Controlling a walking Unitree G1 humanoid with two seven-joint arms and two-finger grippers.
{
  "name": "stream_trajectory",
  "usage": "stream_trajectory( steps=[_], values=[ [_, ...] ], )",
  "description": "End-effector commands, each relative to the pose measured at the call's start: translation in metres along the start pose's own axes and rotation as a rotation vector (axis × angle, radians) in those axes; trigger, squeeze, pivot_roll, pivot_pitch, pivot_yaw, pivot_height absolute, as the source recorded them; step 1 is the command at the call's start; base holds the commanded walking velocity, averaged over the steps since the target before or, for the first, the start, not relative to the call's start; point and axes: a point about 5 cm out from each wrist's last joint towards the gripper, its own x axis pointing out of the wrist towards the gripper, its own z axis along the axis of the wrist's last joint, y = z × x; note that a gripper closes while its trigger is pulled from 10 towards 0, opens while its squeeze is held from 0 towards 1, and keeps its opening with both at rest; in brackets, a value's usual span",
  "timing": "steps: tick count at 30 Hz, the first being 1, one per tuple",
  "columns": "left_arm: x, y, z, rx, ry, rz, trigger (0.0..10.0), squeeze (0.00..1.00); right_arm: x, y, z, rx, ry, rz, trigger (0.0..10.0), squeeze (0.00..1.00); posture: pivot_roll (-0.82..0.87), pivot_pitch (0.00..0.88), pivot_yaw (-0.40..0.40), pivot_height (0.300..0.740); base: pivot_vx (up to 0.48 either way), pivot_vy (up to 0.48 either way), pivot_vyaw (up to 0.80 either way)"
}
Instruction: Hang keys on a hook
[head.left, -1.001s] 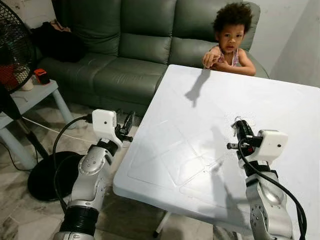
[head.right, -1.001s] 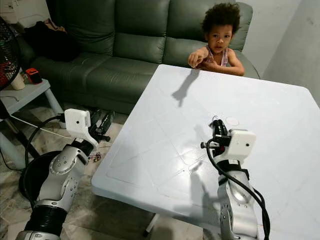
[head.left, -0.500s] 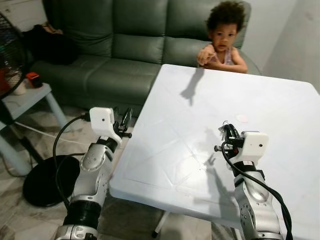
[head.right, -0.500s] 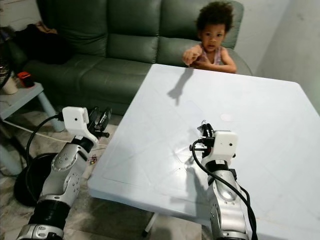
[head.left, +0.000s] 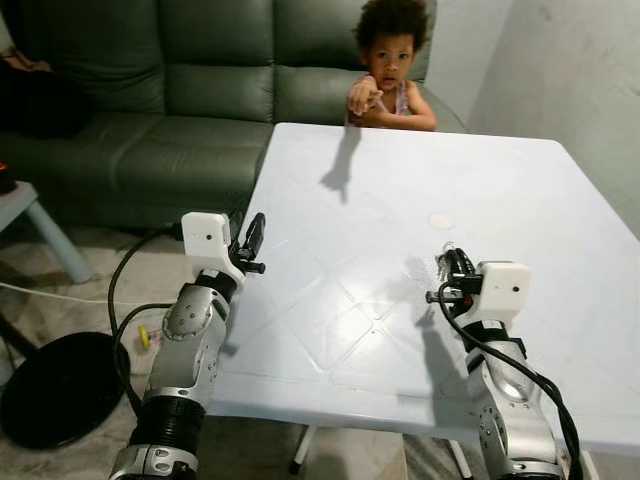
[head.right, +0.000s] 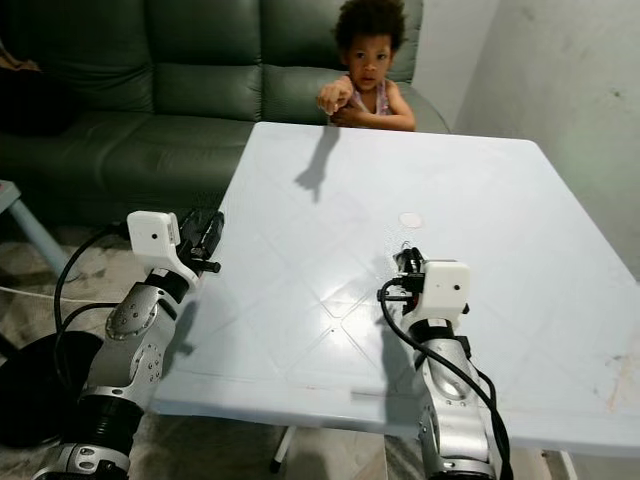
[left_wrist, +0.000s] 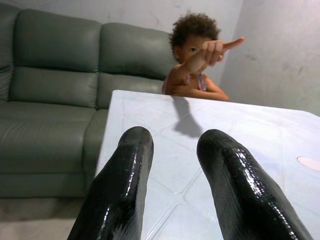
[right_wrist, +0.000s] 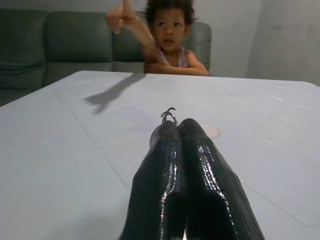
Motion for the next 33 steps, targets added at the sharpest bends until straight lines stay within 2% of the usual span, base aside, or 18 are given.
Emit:
stream_trajectory(
  steps=[1, 17, 33],
  values=[
    [-0.0008, 0.0009, -0.0022, 0.011, 0.008, 0.005, 10.0, 0.0, 0.0006, -0.0002, 0.002, -0.004, -0.012, -0.003, 10.0, 0.0, 0.06, 0.0, -0.028, 0.74, 0.0, 0.0, -0.74],
    [0.0007, -0.0012, 0.0001, 0.046, -0.008, 0.012, 10.0, 0.0, -0.0013, 0.0008, 0.0007, -0.019, -0.004, 0.002, 10.0, 0.0, 0.05, 0.0, -0.024, 0.74, 0.0, 0.0, -0.74],
    [-0.0003, -0.0017, -0.0034, 0.045, 0.01, 0.007, 10.0, 0.0, -0.0041, 0.0023, -0.0018, -0.018, 0.005, 0.002, 10.0, 0.0, 0.04, 0.0, -0.017, 0.74, 0.0, -0.029, -0.74]
  ],
)
